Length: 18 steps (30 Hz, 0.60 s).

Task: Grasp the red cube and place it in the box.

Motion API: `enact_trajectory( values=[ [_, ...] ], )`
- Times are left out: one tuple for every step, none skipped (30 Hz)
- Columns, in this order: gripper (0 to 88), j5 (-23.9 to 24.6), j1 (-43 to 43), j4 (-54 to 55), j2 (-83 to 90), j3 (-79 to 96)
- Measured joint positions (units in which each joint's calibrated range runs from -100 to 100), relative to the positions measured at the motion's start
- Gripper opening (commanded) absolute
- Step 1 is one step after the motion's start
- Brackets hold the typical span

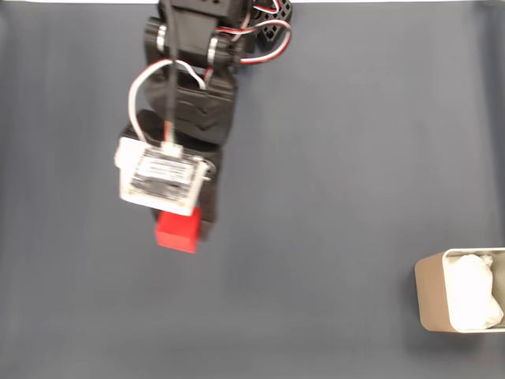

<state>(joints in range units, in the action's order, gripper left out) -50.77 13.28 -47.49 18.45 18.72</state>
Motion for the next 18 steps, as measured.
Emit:
enact_trajectory(
  values=[
    [10.5,0.0,-0.9,0.0,0.0,-0.4],
    [10.5,0.0,-1.7,0.0,0.0,-0.5],
    [10.5,0.0,-2.6,0.0,0.0,-0.8],
    [10.5,-0.1,-3.4,0.0,0.0,-1.1],
    [10.5,-0.1,-4.2,-0.1,0.0,-1.4],
    [10.6,-0.1,-5.0,-0.2,0.0,-1.5],
    [10.6,-0.1,-5.9,-0.2,0.0,-1.6],
    [10.6,-0.1,-6.6,-0.2,0.0,-1.7],
    [10.6,-0.1,-7.4,-0.2,0.0,-1.7],
    [10.6,-0.2,-8.2,-0.2,0.0,-1.7],
    [10.6,-0.3,-9.1,-0.2,0.0,-1.7],
    [10.6,-0.4,-9.9,-0.2,0.0,-1.7],
    [10.6,-0.4,-10.6,-0.2,0.0,-1.7],
    [10.6,-0.4,-11.4,-0.2,0.0,-1.7],
    [10.6,-0.4,-12.1,-0.2,0.0,-2.1],
    [10.6,-0.4,-12.8,-0.2,0.0,-2.5],
    [10.6,-0.4,-13.6,-0.2,0.0,-3.0],
    [10.6,-0.4,-14.3,-0.2,0.0,-3.3]
  ],
)
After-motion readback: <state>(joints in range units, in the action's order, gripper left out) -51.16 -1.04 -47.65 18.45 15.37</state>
